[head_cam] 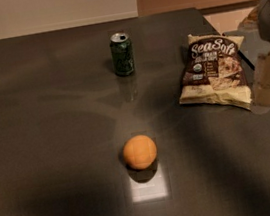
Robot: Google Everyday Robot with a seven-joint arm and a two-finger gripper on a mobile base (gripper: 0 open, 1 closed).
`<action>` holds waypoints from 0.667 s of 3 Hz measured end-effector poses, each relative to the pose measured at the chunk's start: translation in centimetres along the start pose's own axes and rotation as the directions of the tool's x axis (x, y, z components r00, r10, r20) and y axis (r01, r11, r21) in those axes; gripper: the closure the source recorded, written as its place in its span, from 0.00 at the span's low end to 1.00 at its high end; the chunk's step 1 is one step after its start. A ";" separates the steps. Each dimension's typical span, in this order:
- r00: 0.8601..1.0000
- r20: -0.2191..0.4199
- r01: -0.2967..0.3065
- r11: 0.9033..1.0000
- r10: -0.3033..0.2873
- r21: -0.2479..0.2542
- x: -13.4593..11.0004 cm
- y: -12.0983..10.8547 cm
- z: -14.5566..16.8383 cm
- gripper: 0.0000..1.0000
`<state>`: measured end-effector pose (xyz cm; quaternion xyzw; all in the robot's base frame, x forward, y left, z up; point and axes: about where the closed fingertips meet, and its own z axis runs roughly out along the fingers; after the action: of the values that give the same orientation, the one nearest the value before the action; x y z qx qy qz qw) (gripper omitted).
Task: Move brown chip bag near orange
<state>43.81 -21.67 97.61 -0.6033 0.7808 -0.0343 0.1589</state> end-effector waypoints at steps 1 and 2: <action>1.000 0.000 0.000 1.000 0.000 0.000 0.0 0.0 0.0 0.00; 0.999 0.013 -0.042 0.999 0.043 -0.025 -0.4 -1.3 0.7 0.00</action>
Offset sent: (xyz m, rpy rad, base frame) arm 0.0387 0.0004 -0.0100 0.0813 0.0946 -0.0883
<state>45.33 -21.57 97.38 -0.5887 0.7927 -0.0171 0.1574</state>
